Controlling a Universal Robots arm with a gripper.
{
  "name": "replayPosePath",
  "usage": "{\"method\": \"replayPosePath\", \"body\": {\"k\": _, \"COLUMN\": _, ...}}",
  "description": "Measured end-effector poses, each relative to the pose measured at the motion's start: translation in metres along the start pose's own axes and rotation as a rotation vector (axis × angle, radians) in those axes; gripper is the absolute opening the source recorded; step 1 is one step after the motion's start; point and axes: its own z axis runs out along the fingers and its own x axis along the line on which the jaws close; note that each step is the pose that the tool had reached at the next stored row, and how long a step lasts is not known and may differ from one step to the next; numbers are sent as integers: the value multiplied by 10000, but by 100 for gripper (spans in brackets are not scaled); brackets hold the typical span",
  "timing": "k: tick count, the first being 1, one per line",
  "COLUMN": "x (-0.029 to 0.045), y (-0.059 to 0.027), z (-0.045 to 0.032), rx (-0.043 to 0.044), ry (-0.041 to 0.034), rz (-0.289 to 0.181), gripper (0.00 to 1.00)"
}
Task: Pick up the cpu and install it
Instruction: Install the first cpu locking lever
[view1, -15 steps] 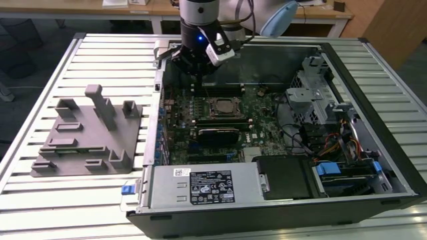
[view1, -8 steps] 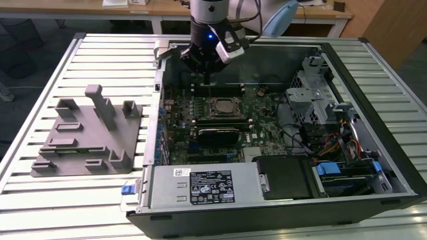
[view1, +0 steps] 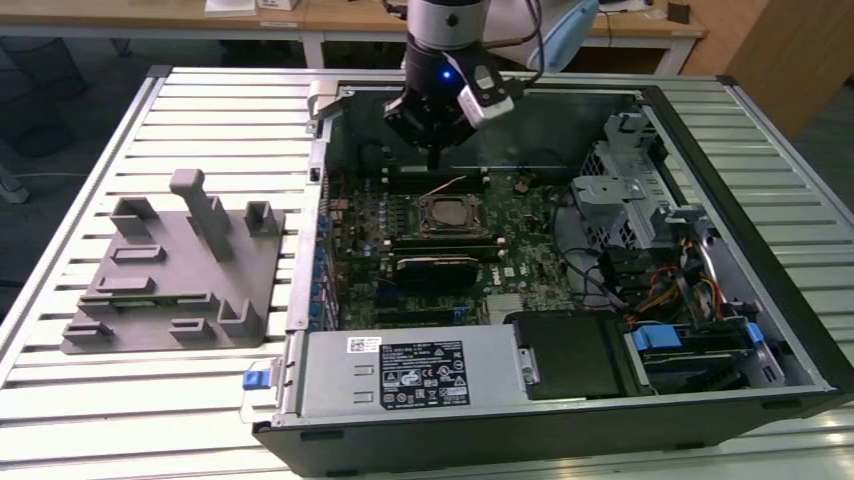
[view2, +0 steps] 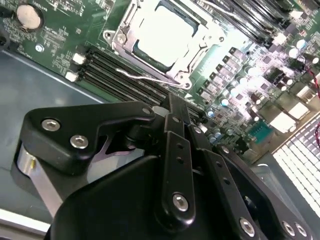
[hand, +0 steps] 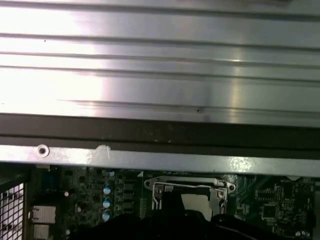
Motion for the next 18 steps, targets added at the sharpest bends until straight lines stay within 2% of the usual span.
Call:
{"method": "replayPosePath", "body": {"k": 3, "x": 0, "y": -13, "z": 6, "rx": -480, "ry": -14, "rz": -3, "gripper": 11}}
{"method": "replayPosePath", "body": {"k": 4, "x": 0, "y": -20, "z": 14, "rx": -526, "ry": -18, "rz": -5, "gripper": 11}}
{"method": "replayPosePath", "body": {"k": 9, "x": -9, "y": -33, "z": 48, "rx": -526, "ry": -12, "rz": -186, "gripper": 11}}
{"method": "replayPosePath", "body": {"k": 18, "x": -55, "y": -64, "z": 106, "rx": -518, "ry": -11, "rz": -202, "gripper": 11}}
